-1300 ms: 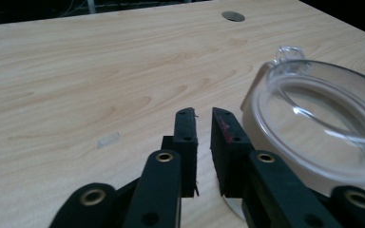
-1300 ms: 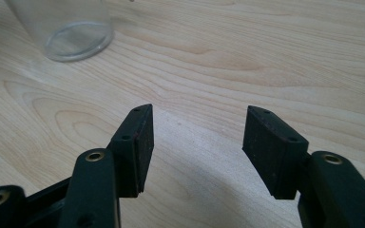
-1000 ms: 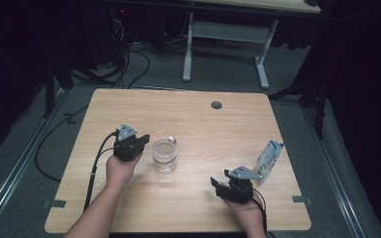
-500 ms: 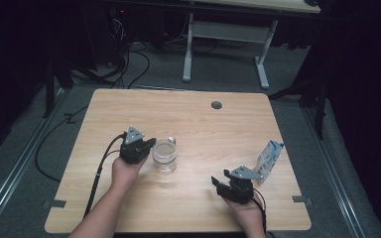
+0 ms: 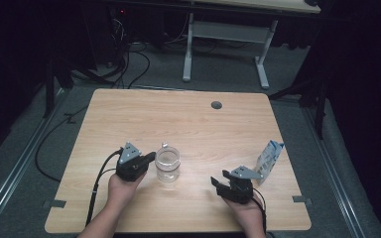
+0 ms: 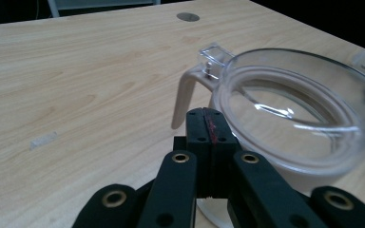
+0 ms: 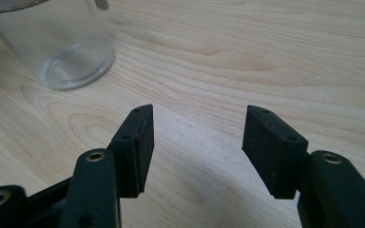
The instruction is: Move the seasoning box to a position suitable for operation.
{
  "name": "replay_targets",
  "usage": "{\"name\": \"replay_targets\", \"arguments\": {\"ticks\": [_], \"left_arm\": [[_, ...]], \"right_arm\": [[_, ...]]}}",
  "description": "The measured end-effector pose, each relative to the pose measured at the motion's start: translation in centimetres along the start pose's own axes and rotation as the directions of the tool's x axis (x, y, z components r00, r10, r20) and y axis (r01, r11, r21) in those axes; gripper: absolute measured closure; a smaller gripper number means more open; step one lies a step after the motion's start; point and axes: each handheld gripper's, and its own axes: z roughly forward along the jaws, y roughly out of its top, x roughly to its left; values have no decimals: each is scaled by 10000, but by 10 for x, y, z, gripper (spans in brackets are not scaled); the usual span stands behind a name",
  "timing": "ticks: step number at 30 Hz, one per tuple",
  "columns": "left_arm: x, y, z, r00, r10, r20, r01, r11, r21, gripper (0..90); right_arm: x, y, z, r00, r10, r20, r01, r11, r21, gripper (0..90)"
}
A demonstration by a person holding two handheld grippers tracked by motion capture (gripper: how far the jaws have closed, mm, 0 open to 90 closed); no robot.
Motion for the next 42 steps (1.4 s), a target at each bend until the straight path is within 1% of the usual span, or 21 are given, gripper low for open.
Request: {"name": "replay_targets", "arguments": {"ticks": [2, 3, 4, 5, 7, 8, 10, 13, 14, 18, 22, 23, 24, 26, 27, 28, 30, 32, 39, 42], "left_arm": [[-2, -1, -2, 10000, -1, 21, 1, 10000, -91, 900], [-4, -2, -3, 9999, 106, -108, -108, 9998, -139, 900], [-4, -2, -3, 9999, 106, -108, -108, 9998, -139, 900], [-2, -3, -1, 9998, 95, -198, -97, 9999, -107, 900], [2, -2, 2, 9995, -90, -314, 85, 9999, -147, 900], [5, -2, 6, 9991, -171, -382, 167, 9998, -119, 900], [6, -3, 8, 9993, -161, -346, 158, 9998, -76, 900], [3, -4, 10, 9997, -81, -214, 80, 10000, -28, 900], [1, -6, 10, 9997, -8, -238, 7, 10000, -36, 900], [0, -8, 8, 9998, -73, -172, 72, 10000, -67, 900], [-5, -11, 4, 10000, -39, -70, 38, 9999, -113, 900], [-7, -12, 4, 10000, -25, -6, 25, 9999, -113, 900], [-11, -14, 2, 10000, -14, 90, 16, 9999, -154, 900], [-13, -15, 2, 9999, -5, 131, 7, 9999, -172, 900], [-18, -17, 0, 9998, 46, 206, -42, 9998, -186, 900], [-18, -17, 0, 9998, 46, 206, -42, 9998, -186, 900], [-22, -18, -2, 9997, 106, 240, -101, 9997, -212, 900], [-27, -20, -2, 9992, 109, 374, -100, 9997, -231, 900], [-40, -21, -1, 9977, 158, 656, -142, 9996, -251, 899], [-41, -21, -1, 9976, 236, 650, -221, 9995, -231, 899]], "right_arm": [[0, 0, 0, 10000, -20, -10, 20, 10000, -12, 445], [0, 0, 0, 10000, 22, 28, -22, 10000, -4, 445], [0, 0, 0, 10000, 22, 28, -22, 10000, -4, 445], [0, 0, 0, 10000, 43, 67, -43, 10000, 6, 445], [0, 0, 1, 10000, 78, 46, -78, 10000, -26, 452], [1, 0, 0, 10000, -31, 79, 32, 10000, -60, 478], [1, -1, 0, 10000, -62, 70, 63, 9999, -87, 487], [1, -1, 0, 9997, -165, 153, 167, 9998, -105, 533], [0, -3, 0, 9987, -415, 280, 419, 9990, -141, 569], [0, -4, 1, 9982, -567, 215, 569, 9983, -115, 590], [2, -4, 2, 9975, -656, 264, 658, 9978, -49, 581], [2, -4, 2, 9970, -708, 310, 710, 9975, -61, 570], [3, -5, 3, 9954, -884, 367, 890, 9959, -143, 566], [3, -5, 2, 9946, -951, 427, 959, 9952, -175, 566], [4, -5, 2, 9945, -956, 436, 965, 9951, -201, 564], [4, -5, 2, 9945, -956, 436, 965, 9951, -201, 564], [4, -5, 2, 9937, -1002, 501, 1016, 9945, -248, 559], [4, -5, 2, 9931, -1009, 600, 1027, 9943, -278, 538], [5, -5, 0, 9904, -1138, 787, 1170, 9924, -384, 534], [5, -5, 0, 9901, -1137, 819, 1174, 9922, -417, 534]]}}
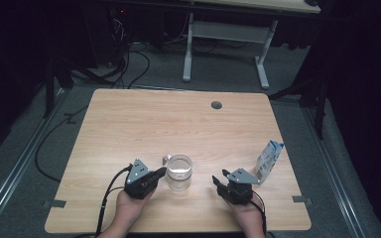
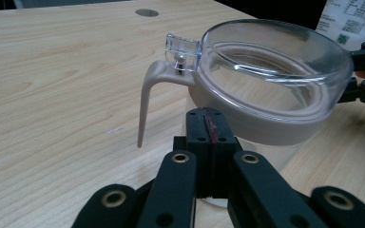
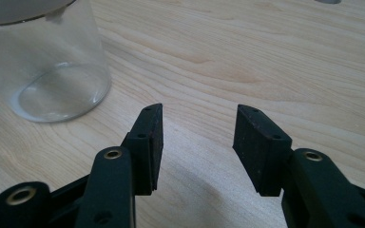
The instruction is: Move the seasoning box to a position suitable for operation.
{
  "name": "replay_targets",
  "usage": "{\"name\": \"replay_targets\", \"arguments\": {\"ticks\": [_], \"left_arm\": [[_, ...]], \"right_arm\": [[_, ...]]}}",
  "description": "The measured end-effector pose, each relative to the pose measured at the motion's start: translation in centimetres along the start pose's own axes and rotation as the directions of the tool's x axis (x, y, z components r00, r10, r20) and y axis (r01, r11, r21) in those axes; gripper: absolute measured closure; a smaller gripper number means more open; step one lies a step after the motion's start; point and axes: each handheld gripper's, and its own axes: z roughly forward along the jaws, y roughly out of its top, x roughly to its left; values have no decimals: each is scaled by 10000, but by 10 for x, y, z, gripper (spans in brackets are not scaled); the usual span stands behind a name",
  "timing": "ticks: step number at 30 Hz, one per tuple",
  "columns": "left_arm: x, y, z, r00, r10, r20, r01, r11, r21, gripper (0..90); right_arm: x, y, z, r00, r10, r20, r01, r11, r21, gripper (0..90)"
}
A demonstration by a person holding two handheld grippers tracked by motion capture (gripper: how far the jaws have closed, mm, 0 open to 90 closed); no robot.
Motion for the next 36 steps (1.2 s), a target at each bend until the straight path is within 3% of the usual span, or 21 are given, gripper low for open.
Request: {"name": "replay_targets", "arguments": {"ticks": [14, 21, 28, 31, 32, 36], "left_arm": [[11, 10, -12, 9992, -156, -372, 143, 9992, -365, 890], [15, 26, -13, 9989, -119, -464, 97, 9988, -472, 890], [16, 40, -10, 9990, -26, -454, 1, 9985, -551, 892], [14, 45, -7, 9991, 43, -430, -65, 9987, -508, 894], [13, 47, -6, 9991, 59, -424, -80, 9988, -489, 895], [10, 51, 1, 9989, 87, -461, -108, 9989, -459, 895]], "right_arm": [[7, 5, -1, 9999, -63, -83, 60, 9995, -318, 514], [18, 21, 6, 9994, -347, -6, 347, 9994, 85, 499], [16, 40, 23, 9980, 18, -635, 0, 9996, 281, 490], [17, 37, 24, 9987, -70, -514, 72, 10000, 31, 519], [19, 35, 25, 9983, -365, -462, 368, 9993, 52, 528], [21, 33, 22, 9976, -420, -544, 408, 9989, -221, 536]]}}
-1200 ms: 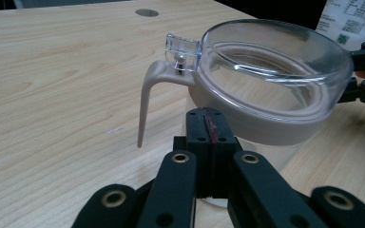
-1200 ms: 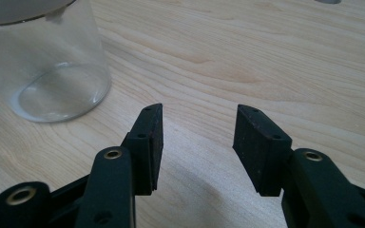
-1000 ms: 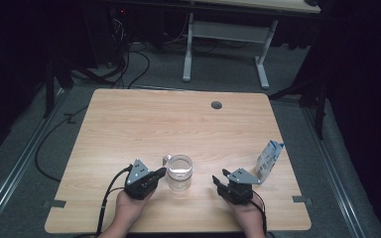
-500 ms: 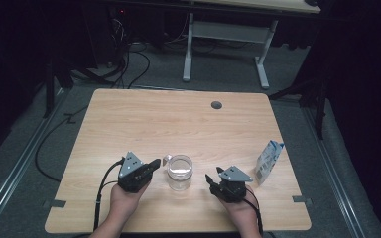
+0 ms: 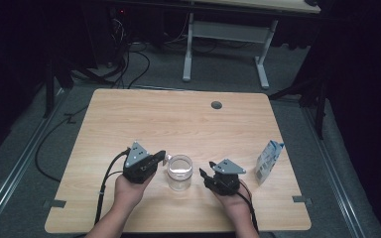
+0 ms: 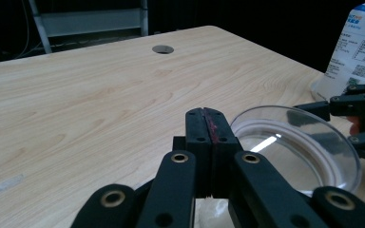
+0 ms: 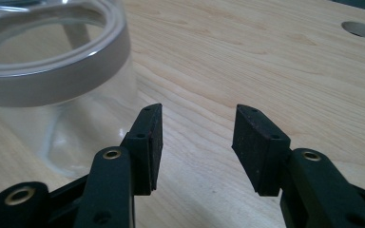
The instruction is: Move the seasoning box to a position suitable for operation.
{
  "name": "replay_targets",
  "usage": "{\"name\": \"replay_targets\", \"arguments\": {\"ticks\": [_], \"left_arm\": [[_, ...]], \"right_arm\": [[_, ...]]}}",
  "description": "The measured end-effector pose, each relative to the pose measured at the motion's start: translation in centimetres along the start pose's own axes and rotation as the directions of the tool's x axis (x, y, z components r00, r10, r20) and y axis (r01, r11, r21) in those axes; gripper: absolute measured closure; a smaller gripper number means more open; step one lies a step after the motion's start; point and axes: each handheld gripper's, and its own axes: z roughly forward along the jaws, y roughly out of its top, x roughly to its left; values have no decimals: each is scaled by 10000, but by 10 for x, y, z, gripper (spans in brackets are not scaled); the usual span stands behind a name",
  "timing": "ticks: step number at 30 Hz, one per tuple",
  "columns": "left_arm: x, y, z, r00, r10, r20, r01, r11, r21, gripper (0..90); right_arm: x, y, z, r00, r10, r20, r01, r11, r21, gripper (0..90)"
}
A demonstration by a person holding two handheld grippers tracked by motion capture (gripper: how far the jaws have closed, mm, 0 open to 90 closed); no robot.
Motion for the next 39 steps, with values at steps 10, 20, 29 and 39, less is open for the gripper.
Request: {"name": "replay_targets", "arguments": {"ticks": [10, 20, 29, 39], "left_arm": [[-1, 2, 9, 9998, 59, -167, -56, 9998, 183, 898], [0, 1, 11, 9998, 125, -127, -123, 9997, 221, 899], [-2, 0, 12, 9996, 206, -178, -202, 9996, 217, 900], [-1, -1, 12, 9997, 203, -159, -200, 9996, 175, 900]], "right_arm": [[4, -2, -6, 9994, 38, -337, -43, 9999, -139, 586], [5, -2, -6, 9989, 120, -449, -121, 9999, -28, 630], [6, -1, -8, 9986, 147, -513, -154, 9998, -140, 666], [9, 1, -11, 9971, 104, -754, -120, 9997, -197, 738]]}}
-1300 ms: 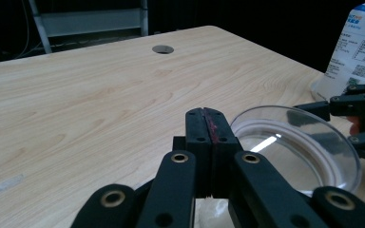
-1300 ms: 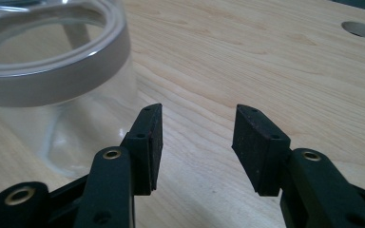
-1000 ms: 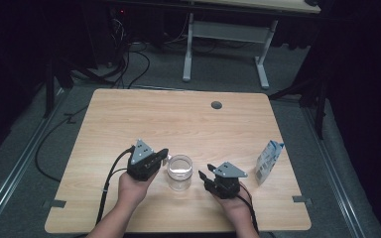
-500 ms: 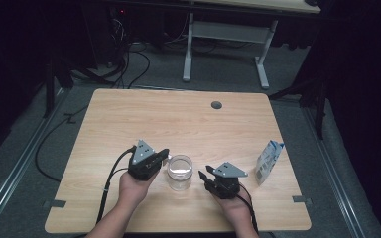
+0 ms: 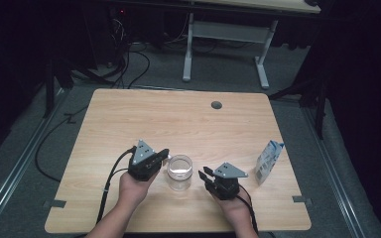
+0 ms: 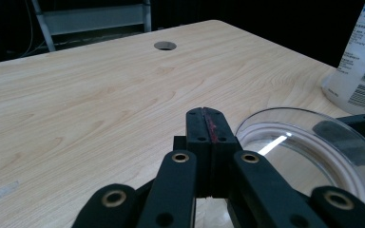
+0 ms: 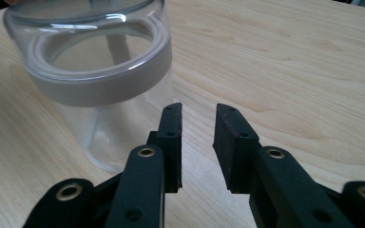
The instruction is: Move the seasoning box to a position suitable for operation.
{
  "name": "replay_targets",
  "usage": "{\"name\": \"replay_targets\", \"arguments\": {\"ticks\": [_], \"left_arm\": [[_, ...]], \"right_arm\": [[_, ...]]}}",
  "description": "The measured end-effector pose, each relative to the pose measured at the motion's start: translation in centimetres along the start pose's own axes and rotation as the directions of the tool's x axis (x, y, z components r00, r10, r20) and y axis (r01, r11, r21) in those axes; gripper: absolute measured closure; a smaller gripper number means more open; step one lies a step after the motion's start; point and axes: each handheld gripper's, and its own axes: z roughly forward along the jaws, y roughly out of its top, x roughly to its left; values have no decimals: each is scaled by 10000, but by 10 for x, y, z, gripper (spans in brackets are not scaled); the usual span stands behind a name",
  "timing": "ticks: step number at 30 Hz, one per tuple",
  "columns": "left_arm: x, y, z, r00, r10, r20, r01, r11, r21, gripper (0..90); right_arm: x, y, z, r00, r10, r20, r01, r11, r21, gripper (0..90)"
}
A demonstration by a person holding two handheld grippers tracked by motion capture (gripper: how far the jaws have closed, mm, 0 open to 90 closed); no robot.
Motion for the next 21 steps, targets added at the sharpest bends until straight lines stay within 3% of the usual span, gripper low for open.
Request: {"name": "replay_targets", "arguments": {"ticks": [21], "left_arm": [[2, -2, 0, 9999, -126, 56, 126, 9999, -90, 900]], "right_arm": [[12, 8, -10, 9978, -452, -482, 423, 9973, -598, 900]]}}
